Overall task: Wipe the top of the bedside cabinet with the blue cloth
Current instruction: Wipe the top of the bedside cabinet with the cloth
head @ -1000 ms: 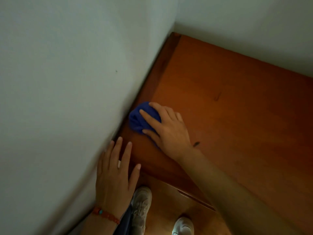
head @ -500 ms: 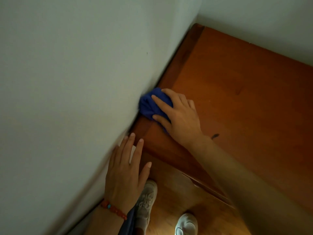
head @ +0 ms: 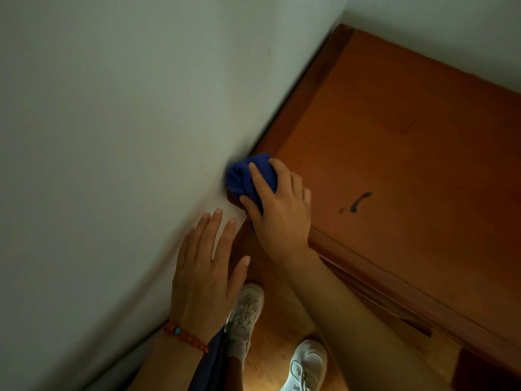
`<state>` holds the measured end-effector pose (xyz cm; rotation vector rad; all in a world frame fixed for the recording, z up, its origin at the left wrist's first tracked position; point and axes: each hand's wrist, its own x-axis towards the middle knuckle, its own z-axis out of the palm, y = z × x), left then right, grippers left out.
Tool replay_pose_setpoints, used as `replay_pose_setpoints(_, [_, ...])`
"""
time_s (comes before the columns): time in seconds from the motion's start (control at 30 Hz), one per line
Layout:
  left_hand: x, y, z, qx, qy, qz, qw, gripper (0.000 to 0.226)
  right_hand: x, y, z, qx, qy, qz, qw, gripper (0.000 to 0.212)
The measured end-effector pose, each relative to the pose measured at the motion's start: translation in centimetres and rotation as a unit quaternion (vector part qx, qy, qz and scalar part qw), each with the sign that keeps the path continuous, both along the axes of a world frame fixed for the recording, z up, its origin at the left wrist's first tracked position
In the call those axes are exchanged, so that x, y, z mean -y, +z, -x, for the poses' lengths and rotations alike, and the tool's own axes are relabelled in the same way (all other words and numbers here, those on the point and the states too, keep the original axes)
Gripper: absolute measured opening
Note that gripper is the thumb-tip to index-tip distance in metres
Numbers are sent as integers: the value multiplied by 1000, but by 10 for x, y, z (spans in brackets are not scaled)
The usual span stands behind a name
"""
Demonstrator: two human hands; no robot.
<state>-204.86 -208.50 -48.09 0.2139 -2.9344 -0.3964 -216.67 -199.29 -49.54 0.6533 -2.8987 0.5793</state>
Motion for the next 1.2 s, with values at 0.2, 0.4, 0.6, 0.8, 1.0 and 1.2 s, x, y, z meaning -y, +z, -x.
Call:
replay_pose_setpoints(0.2, [-11,-3,-2,7,-34,-5,999,53,-29,1,-8,-4,-59,-32,998,51])
replay_pose_setpoints(0.4, [-17,-12,30,8,-100,-3,995,54,-64,-5,-24,-12,-259,-18,966,47])
replay_pose_setpoints(0.6, [-9,-23,56,38,-145,38,988,57,-58,-6,-27,-27,-211,-35,976,47])
replay_pose_setpoints(0.8, [-8,-24,58,50,-167,48,984,58,-94,-8,-66,-30,-384,-4,923,46])
replay_pose_setpoints(1.0, [-25,-19,56,37,-175,31,983,56,-85,-7,-53,-48,-299,-32,952,44])
replay_pose_setpoints(1.2, [-68,-12,49,24,-268,13,963,53,-165,-7,-89,-43,-486,0,873,46])
